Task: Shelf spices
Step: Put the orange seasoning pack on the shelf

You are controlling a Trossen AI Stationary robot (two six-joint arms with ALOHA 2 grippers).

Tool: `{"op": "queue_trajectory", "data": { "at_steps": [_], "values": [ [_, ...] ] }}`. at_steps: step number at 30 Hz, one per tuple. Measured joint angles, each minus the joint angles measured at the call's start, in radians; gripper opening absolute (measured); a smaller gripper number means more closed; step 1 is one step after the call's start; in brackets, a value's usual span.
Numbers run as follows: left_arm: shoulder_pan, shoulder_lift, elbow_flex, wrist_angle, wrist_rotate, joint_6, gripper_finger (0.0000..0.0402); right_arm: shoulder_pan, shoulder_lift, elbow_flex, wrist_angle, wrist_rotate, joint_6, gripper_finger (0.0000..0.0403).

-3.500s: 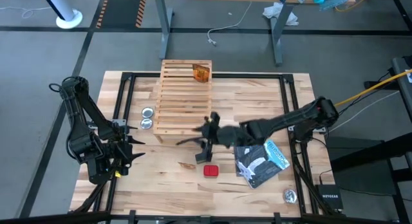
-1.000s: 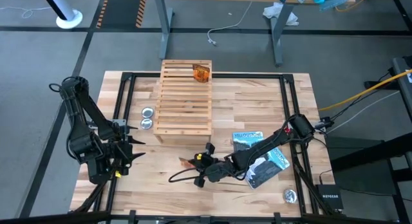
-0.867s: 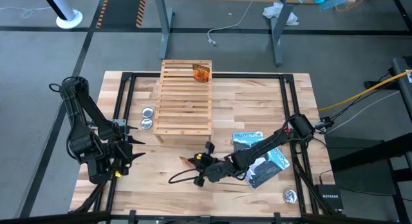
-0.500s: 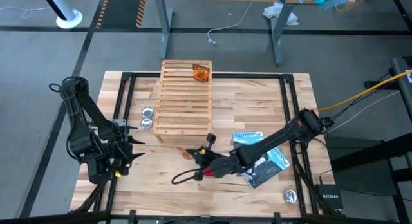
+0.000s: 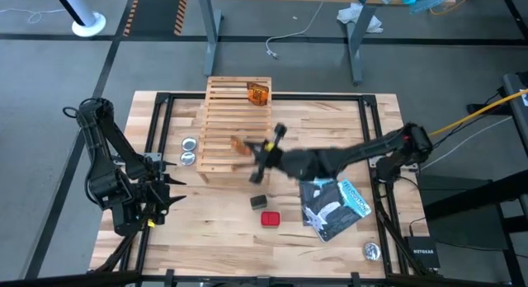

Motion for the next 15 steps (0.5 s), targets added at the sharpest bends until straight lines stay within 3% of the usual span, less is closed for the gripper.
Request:
{"op": "queue_trajectory", "data": {
  "at_steps": [7,15],
  "values": [
    [0.0,0.0,0.0,0.0,0.0,0.0,0.0169,-0.22,-0.091,0.0,-0.075,-0.232,-0.02,0.0001],
    [0.0,0.0,0.0,0.0,0.0,0.0,0.0169,-0.411,-0.096,0.0,-0.161,-0.452,0.018,0.0001]
  ]
}}
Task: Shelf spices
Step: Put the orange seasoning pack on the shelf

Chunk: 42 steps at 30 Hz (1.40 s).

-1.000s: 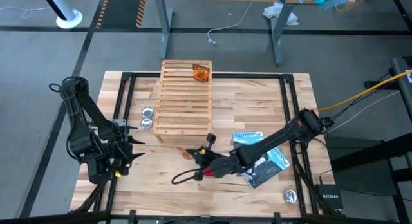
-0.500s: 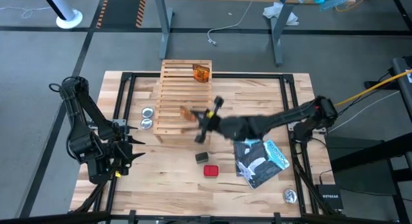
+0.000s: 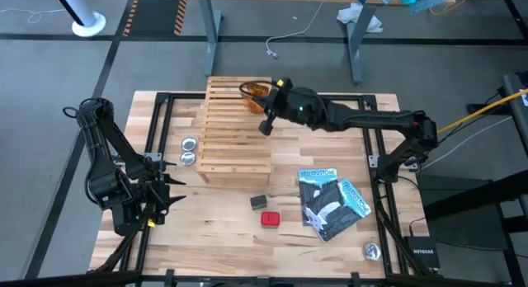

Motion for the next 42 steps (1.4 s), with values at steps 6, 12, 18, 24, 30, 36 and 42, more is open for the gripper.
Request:
{"op": "queue_trajectory", "data": {
  "at_steps": [6,12,18,24,30,36,42],
  "values": [
    [0.0,0.0,0.0,0.0,0.0,0.0,0.0169,-0.052,0.002,-0.01,-0.018,-0.078,0.012,0.0001],
    [0.0,0.0,0.0,0.0,0.0,0.0,0.0169,-0.055,0.024,-0.011,-0.042,-0.098,0.027,0.0001],
    [0.0,0.0,0.0,0.0,0.0,0.0,0.0169,-0.055,0.052,-0.01,-0.05,-0.113,0.05,0.0001],
    [0.0,0.0,0.0,0.0,0.0,0.0,0.0169,-0.055,0.052,-0.01,-0.047,-0.113,0.05,0.0001],
    [0.0,0.0,0.0,0.0,0.0,0.0,0.0169,-0.055,0.052,-0.01,-0.045,-0.094,0.051,0.0012],
    [0.0,0.0,0.0,0.0,0.0,0.0,0.0169,-0.055,0.052,-0.01,-0.045,-0.086,0.094,0.0023],
    [0.0,0.0,0.0,0.0,0.0,0.0,0.0169,-0.055,0.052,-0.01,-0.045,-0.095,0.102,0.0025]
  ]
}}
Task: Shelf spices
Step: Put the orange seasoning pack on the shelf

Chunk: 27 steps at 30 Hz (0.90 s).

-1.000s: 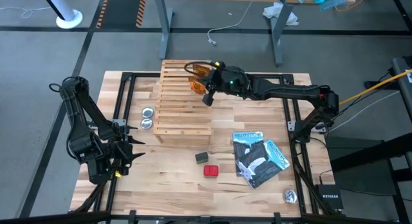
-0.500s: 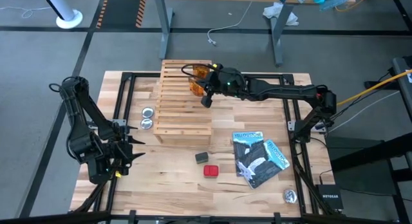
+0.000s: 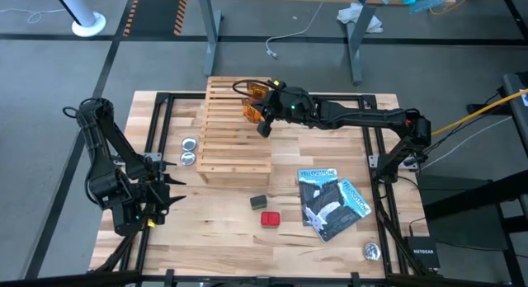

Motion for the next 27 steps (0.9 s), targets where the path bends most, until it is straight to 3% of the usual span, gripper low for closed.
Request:
{"op": "queue_trajectory", "data": {
  "at_steps": [19,27],
  "values": [
    [0.0,0.0,0.0,0.0,0.0,0.0,0.0169,0.0,0.0,0.0,0.0,-0.044,0.032,0.0028],
    [0.0,0.0,0.0,0.0,0.0,0.0,0.0169,0.0,0.0,0.0,0.005,-0.041,0.033,0.0103]
  ]
}}
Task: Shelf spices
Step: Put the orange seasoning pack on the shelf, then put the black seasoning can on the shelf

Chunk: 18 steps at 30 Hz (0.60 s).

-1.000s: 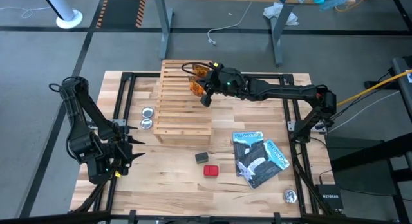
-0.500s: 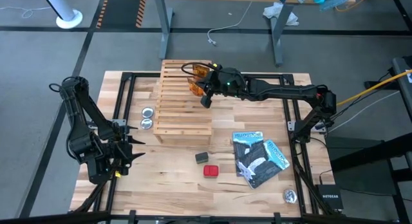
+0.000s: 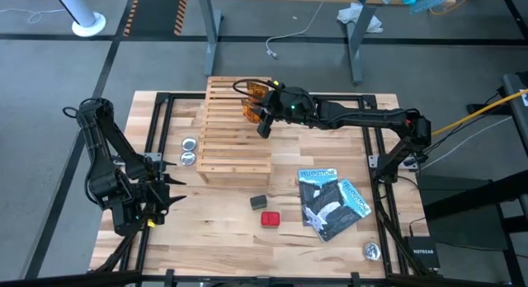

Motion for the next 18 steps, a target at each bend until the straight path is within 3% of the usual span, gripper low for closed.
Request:
{"op": "queue_trajectory", "data": {
  "at_steps": [9,18],
  "values": [
    [0.0,0.0,0.0,0.0,0.0,0.0,0.0169,0.0,0.0,0.008,0.003,-0.002,-0.007,0.0171],
    [0.0,0.0,0.0,0.0,0.0,0.0,0.0169,0.001,-0.002,0.066,-0.002,-0.003,-0.069,0.0182]
  ]
}}
